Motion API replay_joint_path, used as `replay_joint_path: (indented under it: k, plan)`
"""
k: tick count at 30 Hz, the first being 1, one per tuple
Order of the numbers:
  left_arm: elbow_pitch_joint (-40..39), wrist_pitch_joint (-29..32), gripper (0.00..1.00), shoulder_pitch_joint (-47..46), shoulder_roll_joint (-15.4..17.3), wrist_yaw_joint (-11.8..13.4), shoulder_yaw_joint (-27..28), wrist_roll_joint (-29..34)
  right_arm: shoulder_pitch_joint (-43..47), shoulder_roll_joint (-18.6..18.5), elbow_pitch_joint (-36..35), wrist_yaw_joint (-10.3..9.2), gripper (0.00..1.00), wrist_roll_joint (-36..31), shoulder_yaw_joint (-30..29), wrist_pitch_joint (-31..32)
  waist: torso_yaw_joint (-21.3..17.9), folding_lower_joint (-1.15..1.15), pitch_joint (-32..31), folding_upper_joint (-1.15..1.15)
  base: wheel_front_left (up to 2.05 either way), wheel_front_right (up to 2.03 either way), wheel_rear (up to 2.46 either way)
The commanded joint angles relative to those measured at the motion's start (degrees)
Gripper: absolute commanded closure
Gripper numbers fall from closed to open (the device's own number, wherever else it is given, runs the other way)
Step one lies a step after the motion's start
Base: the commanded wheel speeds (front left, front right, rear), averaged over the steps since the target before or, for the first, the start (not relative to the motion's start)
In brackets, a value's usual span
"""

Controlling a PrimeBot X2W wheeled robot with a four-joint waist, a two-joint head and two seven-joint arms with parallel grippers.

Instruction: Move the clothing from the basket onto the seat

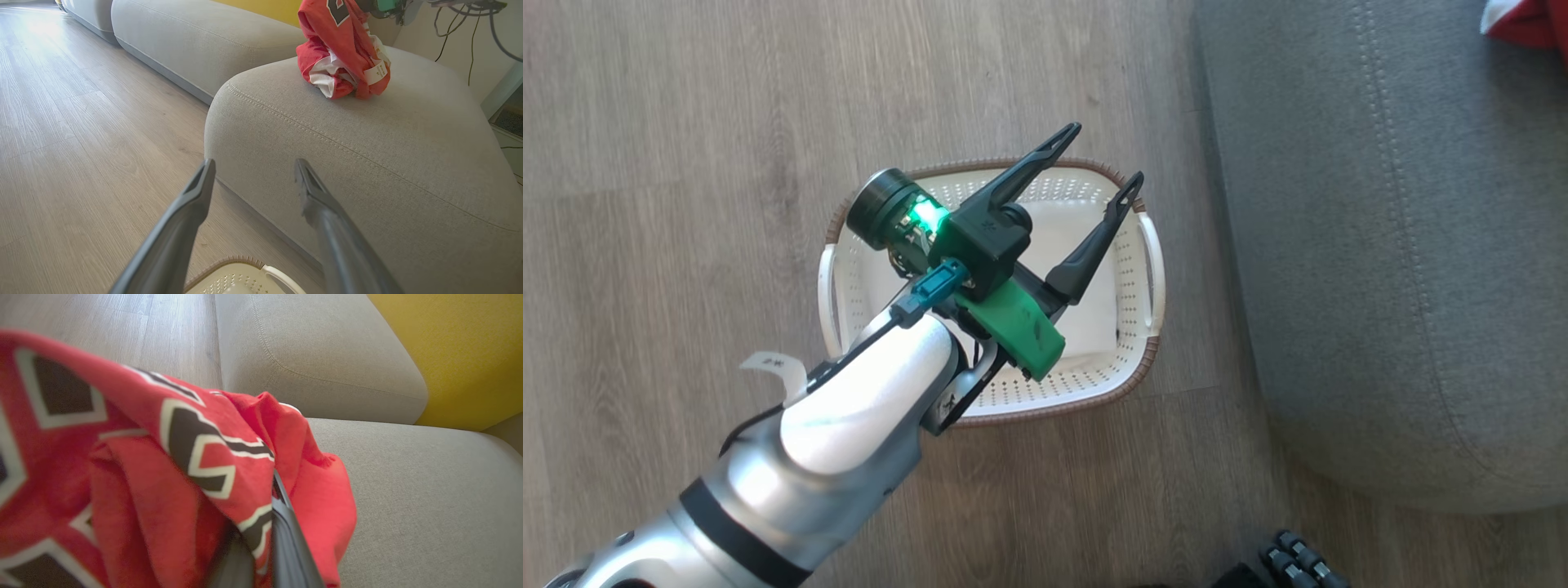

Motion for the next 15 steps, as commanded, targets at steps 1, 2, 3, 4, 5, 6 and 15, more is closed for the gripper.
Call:
replay_joint_path:
  k: [1, 2, 3, 4, 5, 6, 15]
  plan:
    - [-1.86, -0.03, 0.00, -0.47, 0.97, 0.64, 1.44, -0.45, 0.51, -0.11, -0.95, 0.39, 0.00, 0.66, 0.55, 0.38, -0.35, 0.00, -0.40, 0.00, 0.00, 0.00, 0.00]
    - [-1.81, -0.05, 0.00, -0.39, 0.96, 0.67, 1.45, -0.57, 0.70, 0.05, -0.77, 0.39, 0.00, 0.91, 0.70, 0.59, -0.54, 0.00, -0.58, 0.00, 0.00, 0.00, 0.00]
    - [-1.75, -0.08, 0.00, -0.33, 1.00, 0.71, 1.48, -0.69, 0.90, 0.34, -0.56, 0.39, 0.00, 1.27, 0.84, 1.02, -0.74, 0.00, -0.77, 0.00, 0.00, 0.00, 0.00]
    - [-1.66, -0.14, 0.00, -0.24, 1.09, 0.73, 1.53, -0.81, 1.11, 0.82, -0.40, 0.39, 0.00, 1.87, 0.87, 1.42, -0.97, 0.00, -1.01, 0.00, 0.00, 0.00, 0.00]
    - [-1.57, -0.19, 0.00, -0.15, 1.19, 0.75, 1.58, -0.93, 1.28, 1.24, -0.29, 0.39, 0.00, 2.56, 0.84, 1.78, -1.20, 0.00, -1.22, 0.00, 0.00, 0.00, 0.00]
    - [-1.34, -0.31, 0.00, 0.01, 1.45, 0.76, 1.66, -1.14, 1.84, 1.88, -0.34, 0.39, 0.00, 3.37, 1.54, 2.13, -1.67, 0.00, -1.75, 0.00, 0.00, 0.00, 0.00]
    - [0.14, -1.33, 0.00, 2.19, 2.63, 1.50, 2.61, -2.86, 7.17, 3.17, -3.99, 0.39, 0.00, 9.09, 5.93, 0.50, -4.08, 0.00, -5.93, 0.00, 0.00, 0.00, 0.00]
